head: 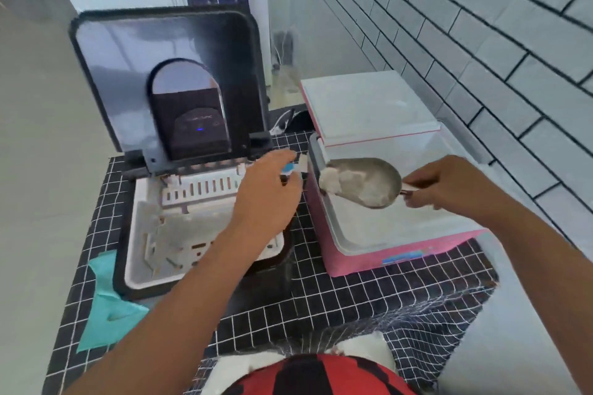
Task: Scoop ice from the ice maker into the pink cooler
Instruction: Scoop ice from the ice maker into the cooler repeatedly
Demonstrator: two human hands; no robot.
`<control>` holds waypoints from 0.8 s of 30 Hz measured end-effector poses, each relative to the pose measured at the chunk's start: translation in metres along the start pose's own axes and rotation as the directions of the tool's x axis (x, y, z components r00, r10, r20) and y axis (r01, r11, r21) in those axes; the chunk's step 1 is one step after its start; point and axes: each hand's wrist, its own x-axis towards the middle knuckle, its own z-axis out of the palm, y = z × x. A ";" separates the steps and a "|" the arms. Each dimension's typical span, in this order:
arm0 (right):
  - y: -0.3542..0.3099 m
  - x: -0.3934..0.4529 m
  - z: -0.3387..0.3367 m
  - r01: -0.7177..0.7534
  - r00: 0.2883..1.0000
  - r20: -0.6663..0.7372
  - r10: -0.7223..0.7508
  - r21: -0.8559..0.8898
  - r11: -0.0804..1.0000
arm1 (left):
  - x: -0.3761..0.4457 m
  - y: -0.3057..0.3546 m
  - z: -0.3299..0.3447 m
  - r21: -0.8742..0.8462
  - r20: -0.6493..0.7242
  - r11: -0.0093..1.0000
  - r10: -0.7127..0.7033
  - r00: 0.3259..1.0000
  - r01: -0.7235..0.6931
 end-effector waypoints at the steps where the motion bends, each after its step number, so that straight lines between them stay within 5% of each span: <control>1: 0.011 0.000 -0.009 -0.022 1.000 -0.011 0.021 -0.005 1.000 | 0.005 0.008 0.014 0.005 0.051 1.000 -0.007 0.999 0.007; 5: 0.056 0.000 -0.033 -0.103 0.992 -0.071 0.103 -0.004 0.995 | 0.024 0.027 0.069 -0.001 0.207 1.000 0.011 0.978 -0.011; 11: 0.110 0.018 -0.040 -0.183 0.979 -0.134 0.155 -0.232 0.955 | 0.027 0.026 0.135 0.351 0.222 0.936 -0.098 0.970 0.014; 18: 0.144 0.042 -0.026 -0.243 0.967 -0.176 0.183 -0.434 0.868 | 0.018 0.029 0.144 0.195 0.047 0.961 -0.208 0.977 0.196; 24: 0.150 0.046 -0.007 -0.254 0.948 -0.303 0.095 -0.542 0.801 | 0.019 0.028 0.148 0.219 0.017 0.958 -0.192 0.981 0.184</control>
